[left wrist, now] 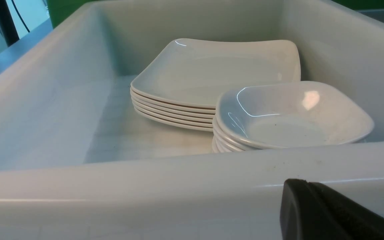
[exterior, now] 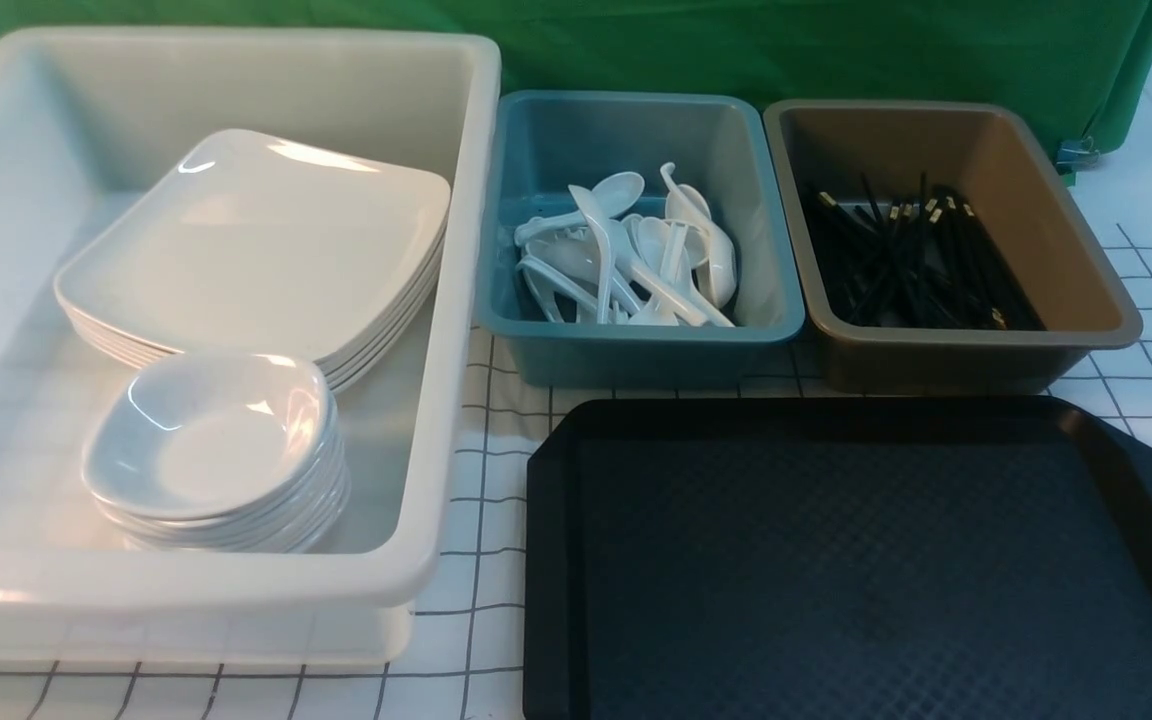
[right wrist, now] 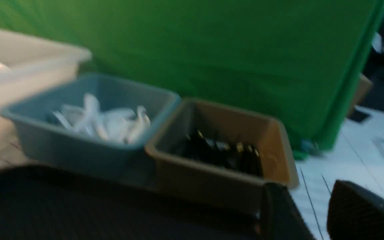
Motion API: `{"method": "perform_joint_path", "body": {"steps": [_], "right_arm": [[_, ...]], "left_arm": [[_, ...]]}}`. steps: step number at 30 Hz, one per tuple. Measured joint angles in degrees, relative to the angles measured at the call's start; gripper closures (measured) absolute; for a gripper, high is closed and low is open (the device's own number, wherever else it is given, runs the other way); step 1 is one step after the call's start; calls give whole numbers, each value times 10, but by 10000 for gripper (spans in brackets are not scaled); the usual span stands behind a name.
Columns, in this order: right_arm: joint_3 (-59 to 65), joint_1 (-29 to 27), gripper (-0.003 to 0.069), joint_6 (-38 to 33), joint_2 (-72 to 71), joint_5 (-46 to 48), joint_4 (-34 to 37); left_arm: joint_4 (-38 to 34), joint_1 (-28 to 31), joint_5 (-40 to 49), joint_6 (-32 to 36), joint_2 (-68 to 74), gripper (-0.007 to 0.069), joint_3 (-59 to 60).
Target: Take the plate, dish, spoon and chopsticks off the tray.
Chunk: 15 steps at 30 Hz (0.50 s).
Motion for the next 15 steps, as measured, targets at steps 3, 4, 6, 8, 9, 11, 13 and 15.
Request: {"method": "perform_joint_path", "body": {"steps": [3, 4, 6, 8, 9, 11, 13, 15], "right_arm": [[66, -52, 419, 13, -9, 6, 0], [78, -66, 419, 17, -14, 18, 0], [84, -77, 419, 22, -26, 37, 0], [85, -81, 419, 26, -48, 51, 0], [85, -82, 419, 27, -56, 52, 0], [85, -83, 419, 31, -62, 55, 0], [85, -83, 419, 39, -62, 57, 0], [85, -83, 419, 45, -62, 58, 1]], "left_arm": [[0, 0, 0, 0, 0, 620, 0], [0, 0, 1, 0, 0, 620, 0], [1, 0, 0, 1, 0, 620, 0], [1, 0, 0, 0, 0, 620, 0], [1, 0, 0, 0, 0, 620, 0], [1, 0, 0, 0, 0, 620, 0], [1, 0, 1, 0, 0, 620, 0], [1, 0, 0, 0, 0, 620, 0]]}}
